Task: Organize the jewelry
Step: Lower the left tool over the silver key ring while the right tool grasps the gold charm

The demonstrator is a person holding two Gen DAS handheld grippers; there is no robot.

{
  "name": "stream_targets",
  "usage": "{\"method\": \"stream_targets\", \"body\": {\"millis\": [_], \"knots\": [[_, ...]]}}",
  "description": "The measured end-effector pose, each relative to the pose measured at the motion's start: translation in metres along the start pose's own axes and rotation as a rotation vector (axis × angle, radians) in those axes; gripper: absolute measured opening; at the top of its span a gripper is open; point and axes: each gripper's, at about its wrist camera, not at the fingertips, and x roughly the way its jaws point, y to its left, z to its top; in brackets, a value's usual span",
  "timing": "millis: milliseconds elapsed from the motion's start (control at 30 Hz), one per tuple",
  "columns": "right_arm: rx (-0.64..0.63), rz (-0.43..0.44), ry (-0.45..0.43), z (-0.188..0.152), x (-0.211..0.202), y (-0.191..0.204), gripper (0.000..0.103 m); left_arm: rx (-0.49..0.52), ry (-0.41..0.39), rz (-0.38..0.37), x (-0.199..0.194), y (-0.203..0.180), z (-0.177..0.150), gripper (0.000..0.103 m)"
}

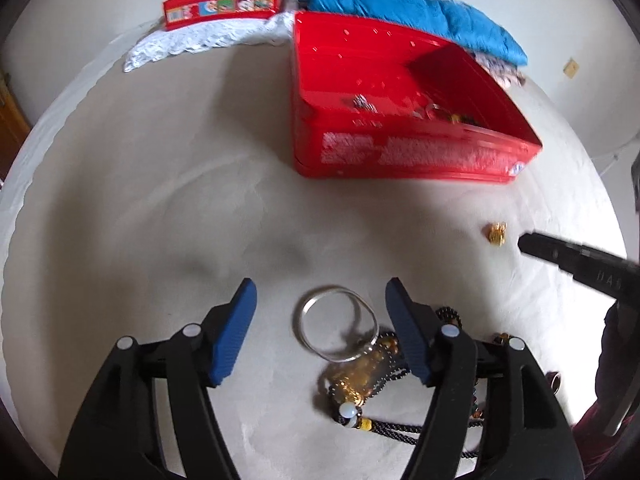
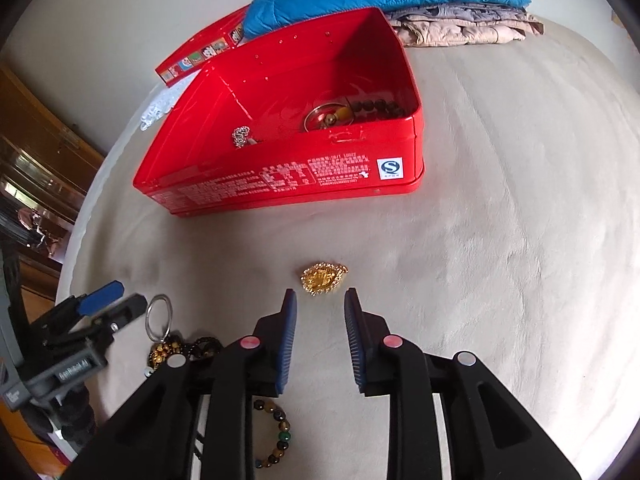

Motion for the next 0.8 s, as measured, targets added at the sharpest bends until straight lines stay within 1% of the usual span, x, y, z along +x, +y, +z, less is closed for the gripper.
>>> {"method": "stream_targets", "body": {"millis": [167, 267, 367, 433, 467, 533, 600, 700, 800], "knots": [[-0.02, 0.004, 0.001, -0.002, 0.001, 0.007, 0.029, 0.019, 0.069, -0.003, 0.02, -0.007, -0.002, 0.068], [-0.022, 0.003, 0.001, -0.003, 0.002, 0.007, 0.033, 0.021, 0.077, 0.003, 0.023, -0.006, -0.003, 0.068], [-0.005, 0.003, 0.004, -0.003, 0.004, 0.005, 0.034, -0.004, 0.096, -0.024, 0.022, -0.004, -0.004, 0.065], [0.012, 0.006, 0.009, -0.002, 0.006, 0.003, 0.034, -0.024, 0.096, -0.025, 0.02, 0.0, -0.005, 0.052], [0.015, 0.003, 0.011, -0.002, 0.007, 0.002, 0.034, -0.036, 0.097, -0.031, 0.02, 0.002, -0.005, 0.049], [0.03, -0.005, 0.021, -0.002, 0.011, 0.002, 0.037, -0.041, 0.097, -0.039, 0.02, 0.004, -0.006, 0.048], [0.044, -0.004, 0.031, -0.002, 0.014, 0.002, 0.041, -0.033, 0.091, -0.028, 0.019, 0.001, -0.008, 0.048], [0.059, -0.009, 0.036, -0.001, 0.017, 0.004, 0.041, -0.031, 0.08, -0.026, 0.018, -0.001, -0.009, 0.048], [0.085, 0.01, 0.05, 0.0, 0.019, 0.004, 0.042, -0.05, 0.054, -0.031, 0.011, 0.003, -0.006, 0.048]]}}
